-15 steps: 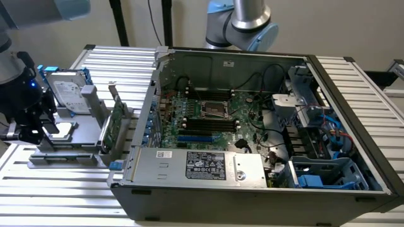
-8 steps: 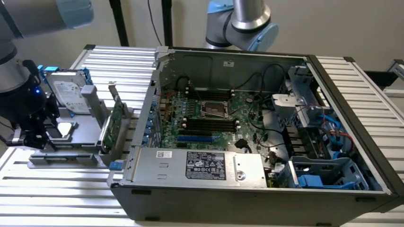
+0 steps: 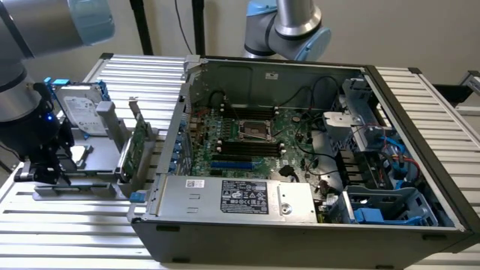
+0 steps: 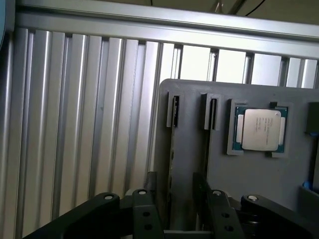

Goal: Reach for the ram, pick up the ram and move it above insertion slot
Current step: 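Pick up the ram and move it above insertion slot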

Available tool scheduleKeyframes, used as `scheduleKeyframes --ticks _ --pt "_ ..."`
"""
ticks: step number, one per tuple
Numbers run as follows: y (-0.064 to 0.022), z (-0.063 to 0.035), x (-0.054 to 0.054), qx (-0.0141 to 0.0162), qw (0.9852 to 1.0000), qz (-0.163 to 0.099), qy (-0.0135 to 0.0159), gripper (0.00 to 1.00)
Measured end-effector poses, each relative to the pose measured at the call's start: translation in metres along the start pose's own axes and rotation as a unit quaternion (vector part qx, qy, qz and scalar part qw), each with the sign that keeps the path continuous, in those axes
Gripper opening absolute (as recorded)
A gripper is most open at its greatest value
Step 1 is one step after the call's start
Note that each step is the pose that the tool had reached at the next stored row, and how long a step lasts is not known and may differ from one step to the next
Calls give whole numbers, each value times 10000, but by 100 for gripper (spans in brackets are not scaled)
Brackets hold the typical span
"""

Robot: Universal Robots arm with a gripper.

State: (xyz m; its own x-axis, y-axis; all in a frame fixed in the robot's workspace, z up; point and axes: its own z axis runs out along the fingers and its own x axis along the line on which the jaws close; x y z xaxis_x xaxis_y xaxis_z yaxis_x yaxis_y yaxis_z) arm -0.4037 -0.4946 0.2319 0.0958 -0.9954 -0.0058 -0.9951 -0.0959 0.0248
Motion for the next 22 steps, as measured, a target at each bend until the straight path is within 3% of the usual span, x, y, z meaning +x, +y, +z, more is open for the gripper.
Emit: scheduleKeyframes --ticks 14,22 --pt "-37 239 44 4 10000 -17 -34 42" --pt "-39 303 44 6 10000 -18 -60 42"
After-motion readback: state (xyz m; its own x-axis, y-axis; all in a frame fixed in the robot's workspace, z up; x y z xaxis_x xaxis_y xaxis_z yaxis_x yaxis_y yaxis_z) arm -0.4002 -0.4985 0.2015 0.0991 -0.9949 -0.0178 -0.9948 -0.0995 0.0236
